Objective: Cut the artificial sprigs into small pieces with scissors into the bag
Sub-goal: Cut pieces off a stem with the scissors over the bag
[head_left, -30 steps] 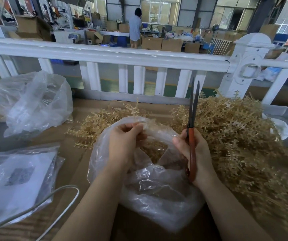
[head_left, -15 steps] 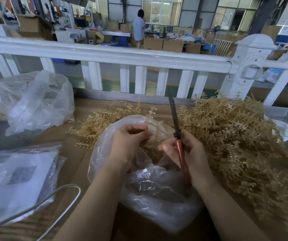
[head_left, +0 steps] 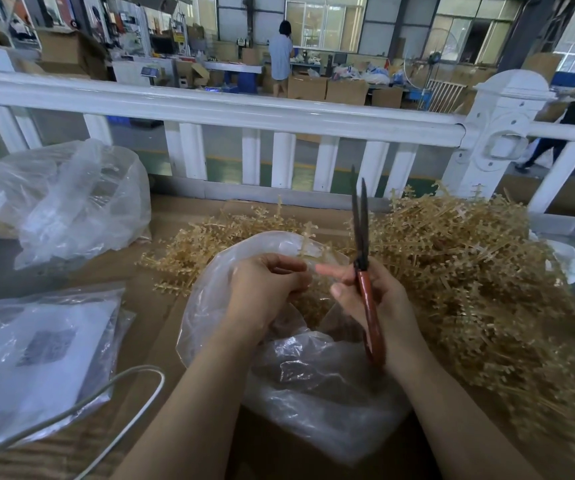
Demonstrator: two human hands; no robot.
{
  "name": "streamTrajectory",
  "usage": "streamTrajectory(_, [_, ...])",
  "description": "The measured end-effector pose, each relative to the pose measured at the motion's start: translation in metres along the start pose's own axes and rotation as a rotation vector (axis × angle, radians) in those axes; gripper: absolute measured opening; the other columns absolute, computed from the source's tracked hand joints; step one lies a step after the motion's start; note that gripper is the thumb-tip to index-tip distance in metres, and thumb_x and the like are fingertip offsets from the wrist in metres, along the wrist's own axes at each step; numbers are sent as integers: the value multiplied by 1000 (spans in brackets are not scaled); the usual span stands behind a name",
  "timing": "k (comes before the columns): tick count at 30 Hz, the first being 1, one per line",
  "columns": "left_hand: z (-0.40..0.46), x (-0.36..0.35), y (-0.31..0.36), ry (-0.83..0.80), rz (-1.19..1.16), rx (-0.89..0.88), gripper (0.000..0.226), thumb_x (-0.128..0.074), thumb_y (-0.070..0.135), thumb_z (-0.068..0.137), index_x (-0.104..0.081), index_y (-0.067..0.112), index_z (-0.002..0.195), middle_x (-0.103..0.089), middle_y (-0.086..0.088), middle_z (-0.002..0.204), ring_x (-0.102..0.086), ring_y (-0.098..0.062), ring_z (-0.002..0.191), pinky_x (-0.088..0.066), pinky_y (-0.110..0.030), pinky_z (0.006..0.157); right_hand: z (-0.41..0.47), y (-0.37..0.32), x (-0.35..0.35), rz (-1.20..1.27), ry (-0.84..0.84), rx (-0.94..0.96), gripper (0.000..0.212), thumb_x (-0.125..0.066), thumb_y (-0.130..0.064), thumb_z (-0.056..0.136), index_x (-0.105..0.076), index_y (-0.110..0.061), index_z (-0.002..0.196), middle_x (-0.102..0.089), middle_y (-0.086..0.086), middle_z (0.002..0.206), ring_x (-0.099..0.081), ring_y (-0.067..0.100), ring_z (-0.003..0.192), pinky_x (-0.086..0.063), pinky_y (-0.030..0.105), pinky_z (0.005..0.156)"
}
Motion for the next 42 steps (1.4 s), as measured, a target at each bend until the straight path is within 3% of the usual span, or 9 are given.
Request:
streamTrajectory(3, [-1,1,-1,-11,42,56,16,-82,3,76,-73,12,85,-75,-10,78,-74,-30,73,-62,-46,69,0,6,-1,-131,17,-68,15,-63,-66,81,-61,-57,93,-74,-25,99,-68,-7,92,-54,31,87])
streamTrajectory(5, [-4,1,0,-79,-55,171,16,-81,1,76,-71,9,87,-74,-12,75,-71,-24,60,-59,-36,55,0,6,-1,-188,44,-99,13,-64,-67,82,-59,-59,91,-70,-31,85,-65,-11,78,-49,17,75])
streamTrajectory(10, [-9,-4,9,-243,-482,290,26,-77,3,63,-68,6,87,-74,-8,72,-72,-13,61,-54,-19,50,1,3,0,-277,28,-136,24,-74,-47,87,-62,-43,107,-69,-32,86,-55,-28,84,-35,-5,70])
streamTrajectory(14, [-7,-5,6,-197,-648,224,27,-75,2,62,-57,14,78,-72,-5,68,-71,-13,60,-57,-20,53,1,3,-4,-337,-4,-167,33,-74,-52,85,-65,-28,107,-69,-14,90,-54,-26,78,-35,-4,66])
streamTrajectory(21, [-8,-11,6,-221,-549,107,14,-73,5,63,-78,12,73,-74,-6,72,-71,-12,62,-56,-18,57,-1,4,-3,-200,26,-204,25,-73,-53,82,-65,-34,96,-68,-35,88,-61,-20,82,-39,-2,68])
streamTrajectory(26, [-5,-7,11,-222,-575,-18,22,-73,4,65,-81,14,82,-75,-5,79,-72,-11,71,-57,-17,64,-3,11,2,-241,119,-176,52,-64,-80,68,-57,-32,87,-68,-9,78,-66,10,74,-53,41,74])
streamTrajectory(30, [-3,0,15,-185,-588,-142,29,-73,3,67,-79,10,95,-75,-8,92,-71,-15,83,-58,-21,73,-2,9,-3,-378,92,-146,43,-56,-85,65,-54,-50,90,-66,-29,88,-63,-8,81,-47,14,69])
streamTrajectory(34, [-4,4,19,-150,-556,-221,37,-73,3,66,-74,6,104,-75,-9,93,-69,-18,87,-59,-24,79,-2,11,-10,-431,54,-171,60,-55,-90,62,-55,-41,96,-67,-17,95,-64,2,93,-55,38,87])
streamTrajectory(42, [-5,9,24,-68,-520,-311,38,-69,-12,74,-79,17,96,-74,-7,81,-67,-13,72,-59,-27,77,-3,6,-12,-583,92,-174,71,-38,-102,56,-45,-48,101,-57,-31,87,-51,-18,81,-31,7,63])
Point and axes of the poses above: each hand's wrist, its own z-axis towards the middle knuckle, its own x-axis out of the back of the hand, y = z × x, the point moved 3 cm from there along z, towards the middle knuckle
